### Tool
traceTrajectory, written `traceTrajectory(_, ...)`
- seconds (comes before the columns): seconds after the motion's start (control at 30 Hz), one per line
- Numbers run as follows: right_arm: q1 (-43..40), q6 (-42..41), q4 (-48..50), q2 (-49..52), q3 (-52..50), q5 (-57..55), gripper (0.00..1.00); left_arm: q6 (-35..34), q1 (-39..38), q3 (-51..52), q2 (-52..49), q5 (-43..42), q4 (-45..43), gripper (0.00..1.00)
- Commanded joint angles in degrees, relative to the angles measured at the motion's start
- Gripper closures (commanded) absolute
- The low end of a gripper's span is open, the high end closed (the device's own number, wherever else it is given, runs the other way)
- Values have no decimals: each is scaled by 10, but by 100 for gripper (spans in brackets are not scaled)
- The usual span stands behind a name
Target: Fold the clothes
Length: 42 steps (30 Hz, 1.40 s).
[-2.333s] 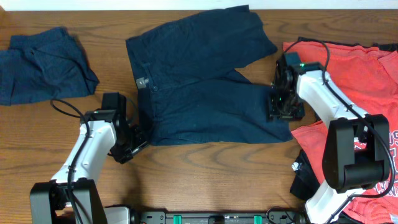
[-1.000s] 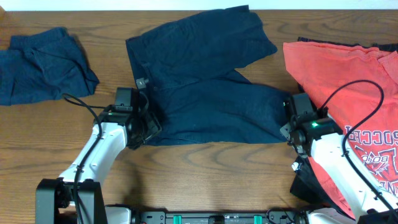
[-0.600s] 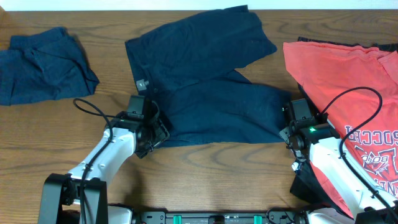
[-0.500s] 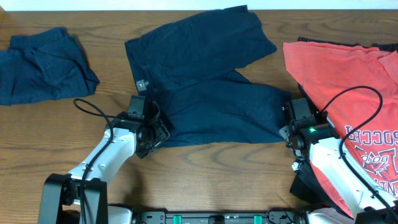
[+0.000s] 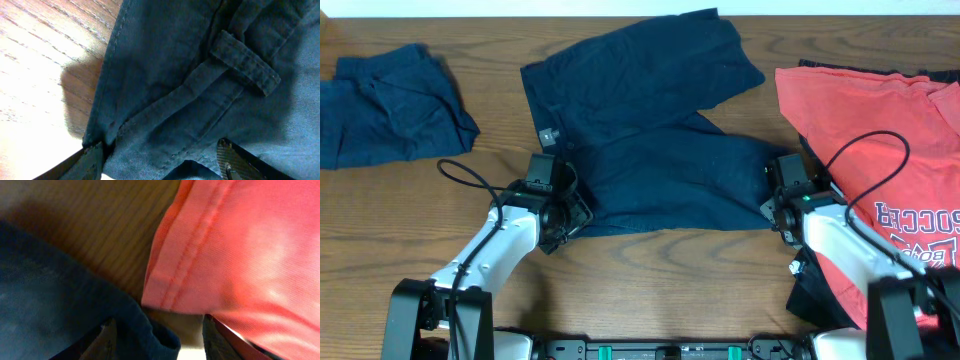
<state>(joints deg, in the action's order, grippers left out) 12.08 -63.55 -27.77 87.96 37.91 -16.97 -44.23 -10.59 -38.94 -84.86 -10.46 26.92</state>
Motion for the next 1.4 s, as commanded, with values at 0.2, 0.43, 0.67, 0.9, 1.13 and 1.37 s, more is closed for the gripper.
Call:
traceTrajectory(0.2,-33,43,60,44,-5,40,87,-9,-2,12,-9,11,1,42)
traceTrajectory(0.43,-40,71,59,44,-5,50,99,-9,-2,12,-9,12,-5,94)
traceTrajectory(0.67,-40,101,59,44,-5,50,99,-8,-2,12,-9,13,-5,94)
traceTrajectory(0.9,-38,184,63,16,0,16,99,28,-2,12,-4,16,-31,94)
traceTrajectory(1.13,-38,240,43,-70,17,-28,99,53,-2,-3,39,63,-21,94)
traceTrajectory(1.37,-38,265,21,-130,17,-41,99,85,-2,-9,127,95,1,94)
